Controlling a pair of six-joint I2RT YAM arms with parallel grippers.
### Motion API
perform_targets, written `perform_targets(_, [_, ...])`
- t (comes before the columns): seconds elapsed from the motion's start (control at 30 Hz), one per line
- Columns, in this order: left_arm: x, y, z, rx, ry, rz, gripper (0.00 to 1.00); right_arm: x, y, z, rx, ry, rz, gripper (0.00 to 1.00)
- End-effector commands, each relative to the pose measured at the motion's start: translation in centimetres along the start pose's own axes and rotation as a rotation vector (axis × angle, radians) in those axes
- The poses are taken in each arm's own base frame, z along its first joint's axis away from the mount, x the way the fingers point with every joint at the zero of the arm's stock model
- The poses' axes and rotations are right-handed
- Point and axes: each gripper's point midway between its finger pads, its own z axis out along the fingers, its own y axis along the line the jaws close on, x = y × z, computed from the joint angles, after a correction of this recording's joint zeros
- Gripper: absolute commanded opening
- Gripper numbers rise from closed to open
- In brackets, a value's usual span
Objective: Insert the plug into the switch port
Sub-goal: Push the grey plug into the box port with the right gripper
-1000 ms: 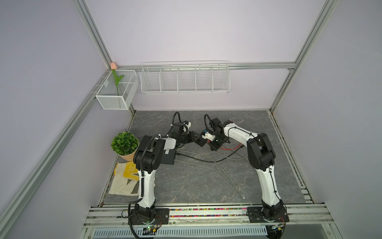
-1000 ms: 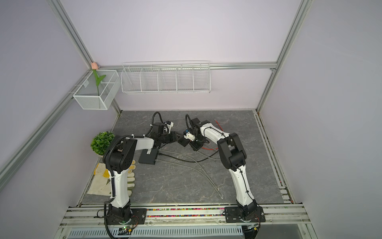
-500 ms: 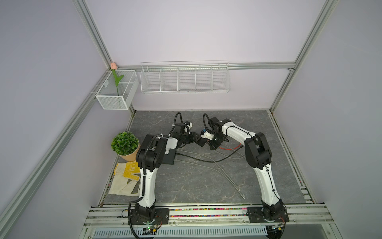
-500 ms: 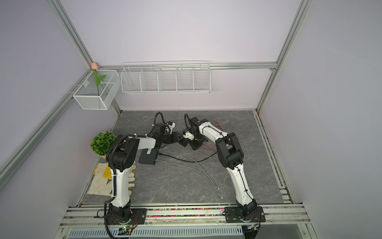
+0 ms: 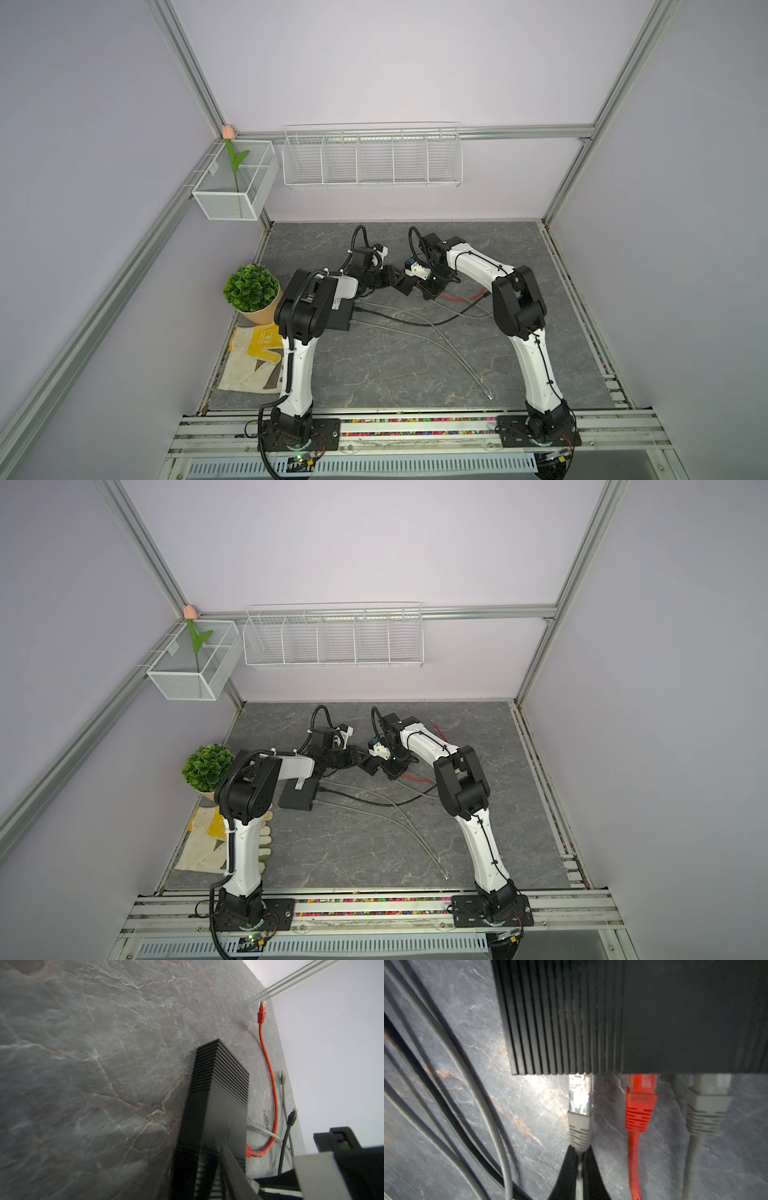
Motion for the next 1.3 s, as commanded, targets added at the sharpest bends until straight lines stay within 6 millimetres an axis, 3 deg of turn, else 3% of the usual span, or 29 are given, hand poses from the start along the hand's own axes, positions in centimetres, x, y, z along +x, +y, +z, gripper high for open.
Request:
perform_targets(0.0, [1.0,-0.2,1.1,0.011,0.042,0.024,0.37,-0.2,-0.4,0.2,-0.003,0.006,-0.012,0.07])
perform_targets(0.23, [1.1,-0.1,1.2,0.006,0.045,0.024,0.37,-0.2,-0.4,0.4,-0.009,0.015,-0.012,0.07])
perform_targets(0.53, [1.2,-0.1,1.2,0.005,0.047,0.025,0.36,-0.7,1.1,0.7,-0.055,0.002,-0.039,0.07])
perform_targets(0.8, [1.6,-0.2,1.5,0.018,0.06,0.027,0.36,-1.6,1.4,-0.5,-0.061,-0.044,-0.048,0.07])
perform_targets(1.27, [2.5,0.0,1.7,0.025,0.082,0.038,0.33,-2.7,0.4,-0.9,-0.094,-0.089,-0.031,0.07])
